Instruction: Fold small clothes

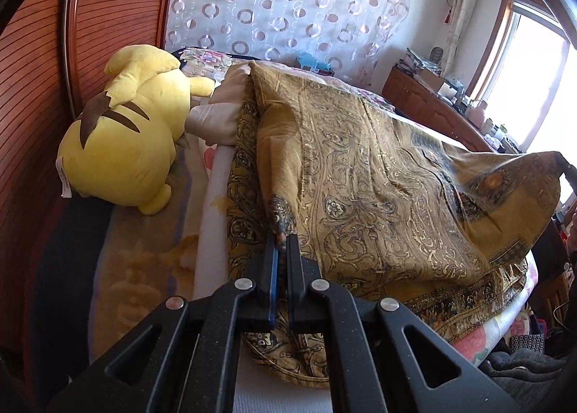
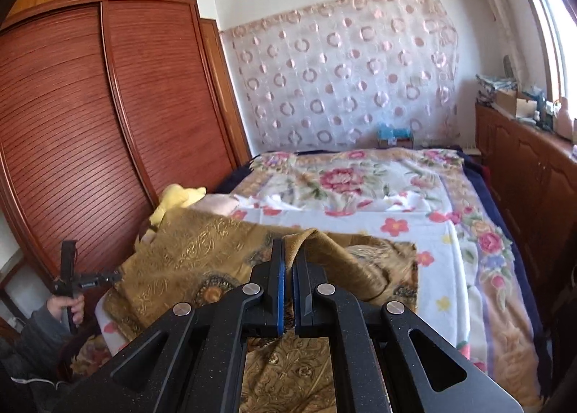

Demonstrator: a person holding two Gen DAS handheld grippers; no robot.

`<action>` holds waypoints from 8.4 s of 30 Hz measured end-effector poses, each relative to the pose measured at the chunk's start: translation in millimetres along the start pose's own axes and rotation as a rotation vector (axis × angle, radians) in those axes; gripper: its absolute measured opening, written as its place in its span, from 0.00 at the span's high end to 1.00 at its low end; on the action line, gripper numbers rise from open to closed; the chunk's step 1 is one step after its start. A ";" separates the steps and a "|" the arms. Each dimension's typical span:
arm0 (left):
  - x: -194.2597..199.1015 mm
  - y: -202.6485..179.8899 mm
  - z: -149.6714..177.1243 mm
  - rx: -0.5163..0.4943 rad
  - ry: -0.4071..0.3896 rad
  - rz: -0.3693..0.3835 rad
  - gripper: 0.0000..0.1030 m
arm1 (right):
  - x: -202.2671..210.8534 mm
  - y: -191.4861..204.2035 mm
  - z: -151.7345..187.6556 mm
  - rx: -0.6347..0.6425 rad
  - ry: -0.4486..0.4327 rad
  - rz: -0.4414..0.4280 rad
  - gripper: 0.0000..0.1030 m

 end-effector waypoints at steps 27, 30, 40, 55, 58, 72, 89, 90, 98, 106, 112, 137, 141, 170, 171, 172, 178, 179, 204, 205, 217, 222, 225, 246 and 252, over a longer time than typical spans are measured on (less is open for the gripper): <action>45.5 -19.8 -24.2 -0.066 -0.098 -0.044 0.96 | -12.5 -61.2 122.3 0.031 0.256 0.291 0.76; 42.7 -21.5 -23.7 -0.069 -0.085 -0.043 0.88 | -10.7 -62.0 119.6 0.038 0.230 0.313 0.67; 13.9 -41.8 6.0 -0.081 -0.014 -0.002 0.49 | -24.6 -19.0 126.9 0.108 0.193 0.255 0.63; -32.8 -76.5 37.7 -0.081 0.071 0.027 0.49 | -103.5 16.9 154.7 0.183 0.266 0.234 0.62; -37.6 -75.0 32.6 -0.123 0.071 -0.013 0.49 | -113.8 17.6 157.6 0.182 0.285 0.234 0.62; -58.5 -79.7 24.4 -0.230 0.128 -0.008 0.94 | -115.4 17.9 159.5 0.159 0.300 0.214 0.61; 19.0 -92.6 6.3 -0.196 0.020 0.001 0.65 | -115.6 20.1 161.1 0.148 0.314 0.206 0.61; 17.8 -87.3 4.6 -0.185 0.016 -0.013 0.62 | -115.5 20.4 161.1 0.148 0.314 0.206 0.61; 9.7 -40.9 4.1 -0.121 0.009 -0.135 0.26 | -114.4 20.6 162.3 0.154 0.313 0.211 0.60; 3.6 -7.6 7.8 -0.082 0.028 -0.211 0.26 | -113.4 19.5 162.6 0.150 0.316 0.206 0.60; -0.3 7.3 8.9 -0.056 0.032 -0.228 0.26 | -114.3 18.0 162.2 0.151 0.320 0.205 0.60; -15.2 2.5 10.2 -0.022 0.018 -0.085 0.89 | -115.0 17.8 162.8 0.159 0.323 0.204 0.60; 2.3 -36.1 -10.0 -0.094 -0.062 -0.055 0.92 | -115.1 18.0 163.0 0.158 0.323 0.203 0.60; -81.6 -298.2 -90.9 -0.424 -0.036 0.338 0.62 | -70.7 -2.5 140.2 0.103 0.217 0.211 0.60; -82.3 -295.4 -85.7 -0.422 -0.023 0.326 0.61 | -71.0 0.2 141.0 0.107 0.218 0.207 0.60; -82.5 -289.1 -83.0 -0.415 -0.012 0.311 0.57 | -71.6 3.2 141.6 0.112 0.218 0.202 0.60; -77.2 -252.7 -68.9 -0.365 -0.018 0.257 0.23 | -79.8 24.2 139.1 0.128 0.219 0.155 0.60; -76.4 -244.8 -66.3 -0.353 -0.018 0.243 0.23 | -83.0 28.8 138.7 0.133 0.223 0.142 0.60; -77.8 -173.1 -45.1 -0.252 0.002 0.111 0.23 | -194.6 107.7 143.0 0.409 0.358 0.083 0.56; -77.8 -173.1 -45.0 -0.252 0.002 0.111 0.23 | -196.8 110.1 142.6 0.414 0.358 0.082 0.56; -73.5 -167.2 -45.1 -0.244 -0.011 0.100 0.23 | -190.6 133.5 145.8 0.492 0.321 0.014 0.95; -67.2 -171.6 -48.5 -0.250 -0.040 0.105 0.23 | -169.3 121.5 124.3 0.404 0.238 0.007 0.96; -63.8 -175.4 -49.4 -0.255 -0.051 0.112 0.23 | -150.3 113.5 113.2 0.356 0.192 -0.008 0.96; -83.7 -220.6 -35.2 -0.307 -0.011 0.191 0.23 | -75.5 11.7 157.5 0.084 0.206 0.180 0.96; -84.8 -222.2 -31.1 -0.322 -0.006 0.180 0.23 | -87.7 11.6 171.7 0.089 0.269 0.207 0.92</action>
Point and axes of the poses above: each gripper's, at about its wrist camera, not at the fingertips, and x roughly against the way its jaws point, y to its left, z to its underside, the point moved 9 cm from there along -x, roughly the way its jaws point, and after that the axes turned 15 degrees about z, right-handed, at the moved point
